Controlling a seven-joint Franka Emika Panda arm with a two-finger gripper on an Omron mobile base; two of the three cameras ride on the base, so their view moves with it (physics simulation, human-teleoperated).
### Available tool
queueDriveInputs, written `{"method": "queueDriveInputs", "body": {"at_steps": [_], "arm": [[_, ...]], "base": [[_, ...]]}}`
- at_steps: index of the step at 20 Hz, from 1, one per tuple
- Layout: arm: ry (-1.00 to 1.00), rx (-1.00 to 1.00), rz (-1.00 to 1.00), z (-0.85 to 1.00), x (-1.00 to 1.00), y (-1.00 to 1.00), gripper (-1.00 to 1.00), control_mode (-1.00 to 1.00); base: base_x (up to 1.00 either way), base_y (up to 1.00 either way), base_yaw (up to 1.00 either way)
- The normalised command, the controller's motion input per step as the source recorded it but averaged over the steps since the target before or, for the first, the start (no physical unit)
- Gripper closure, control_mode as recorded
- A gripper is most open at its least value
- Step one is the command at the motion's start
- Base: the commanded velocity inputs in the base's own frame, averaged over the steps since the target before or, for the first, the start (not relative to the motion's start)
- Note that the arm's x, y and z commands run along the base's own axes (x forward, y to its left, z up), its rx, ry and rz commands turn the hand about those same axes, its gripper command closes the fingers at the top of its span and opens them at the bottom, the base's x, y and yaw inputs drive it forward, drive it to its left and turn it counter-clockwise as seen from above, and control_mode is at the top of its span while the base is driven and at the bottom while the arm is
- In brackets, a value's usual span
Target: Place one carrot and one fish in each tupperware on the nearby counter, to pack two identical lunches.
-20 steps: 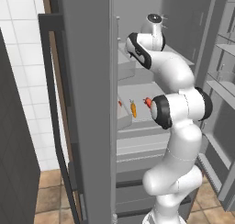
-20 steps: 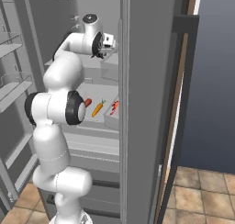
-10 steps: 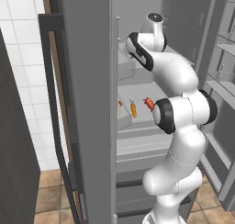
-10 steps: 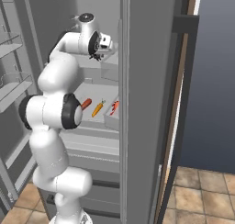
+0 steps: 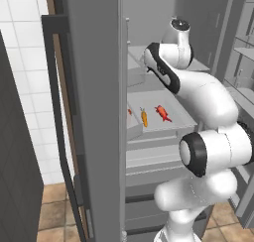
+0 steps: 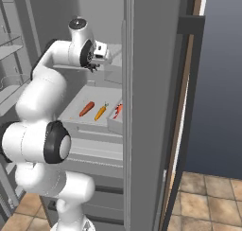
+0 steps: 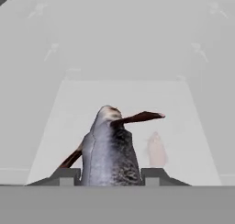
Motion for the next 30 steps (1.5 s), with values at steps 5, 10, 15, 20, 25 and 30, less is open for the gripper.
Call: {"method": "queueDriveInputs", "body": {"at_steps": [5, 10, 15, 20, 25, 30], "arm": [[-0.27, 0.00, 0.00, 0.00, -1.00, 0.00, 1.00, -1.00], [-0.23, 0.00, 0.00, 0.04, -1.00, -0.11, 1.00, -1.00], [-0.03, 0.00, 0.00, 0.24, -1.00, -0.05, 1.00, -1.00], [0.07, 0.00, 0.03, 0.52, -1.00, -0.04, 1.00, -1.00], [0.10, 0.00, 0.07, 0.41, -0.98, -0.04, 1.00, -1.00], [0.12, 0.00, 0.00, 0.05, -0.91, 0.00, 1.00, -1.00]], "base": [[0.00, 0.00, 0.00], [0.00, 0.00, 0.00], [0.00, 0.00, 0.00], [0.00, 0.00, 0.00], [0.00, 0.00, 0.00], [0.00, 0.00, 0.00]]}}
